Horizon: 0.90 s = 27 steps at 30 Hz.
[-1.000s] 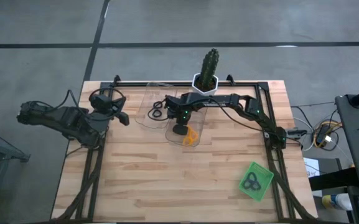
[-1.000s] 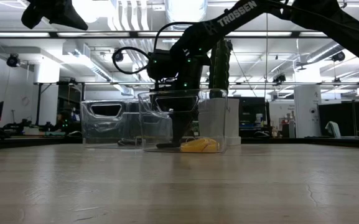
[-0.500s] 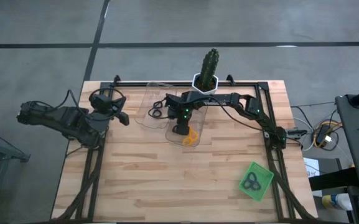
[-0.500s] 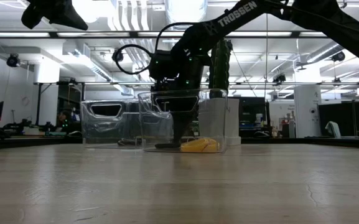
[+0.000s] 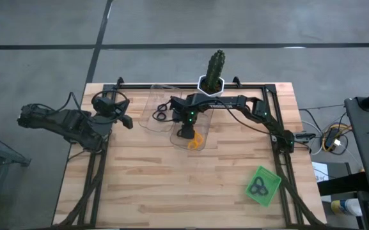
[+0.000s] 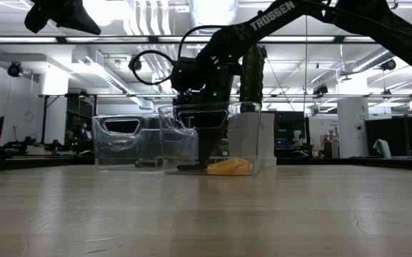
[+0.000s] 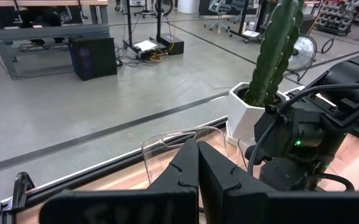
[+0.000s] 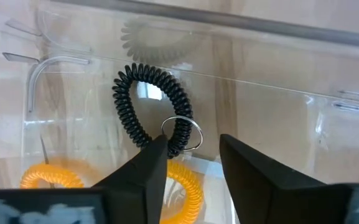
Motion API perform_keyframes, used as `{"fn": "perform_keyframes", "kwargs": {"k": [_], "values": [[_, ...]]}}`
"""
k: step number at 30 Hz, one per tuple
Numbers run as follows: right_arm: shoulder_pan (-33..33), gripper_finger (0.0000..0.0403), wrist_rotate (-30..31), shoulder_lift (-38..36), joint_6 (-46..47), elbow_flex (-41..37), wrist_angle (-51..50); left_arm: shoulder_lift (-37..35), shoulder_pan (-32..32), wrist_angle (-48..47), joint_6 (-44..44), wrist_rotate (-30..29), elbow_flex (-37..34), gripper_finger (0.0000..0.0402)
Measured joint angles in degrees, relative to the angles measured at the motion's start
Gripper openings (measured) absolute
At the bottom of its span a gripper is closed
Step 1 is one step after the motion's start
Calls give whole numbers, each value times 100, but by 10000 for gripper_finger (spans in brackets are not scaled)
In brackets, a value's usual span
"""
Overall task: Sort items
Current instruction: Put the black keychain into the left transparent bin
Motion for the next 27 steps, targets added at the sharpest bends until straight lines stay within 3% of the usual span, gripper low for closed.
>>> {"fn": "perform_keyframes", "kwargs": {"k": [8, 16, 22, 27], "values": [[94, 162, 2, 0, -72, 0, 28, 2, -1, 0, -6, -151, 0, 0], [168, 153, 227, 161, -135, 22, 75, 0, 12, 0, -22, -193, 0, 0], [187, 130, 622, 228, -51, 22, 54, 2, 14, -2, -22, -193, 0, 0], [184, 82, 754, 223, 6, 19, 57, 0, 16, -1, -19, -260, -17, 0]]}}
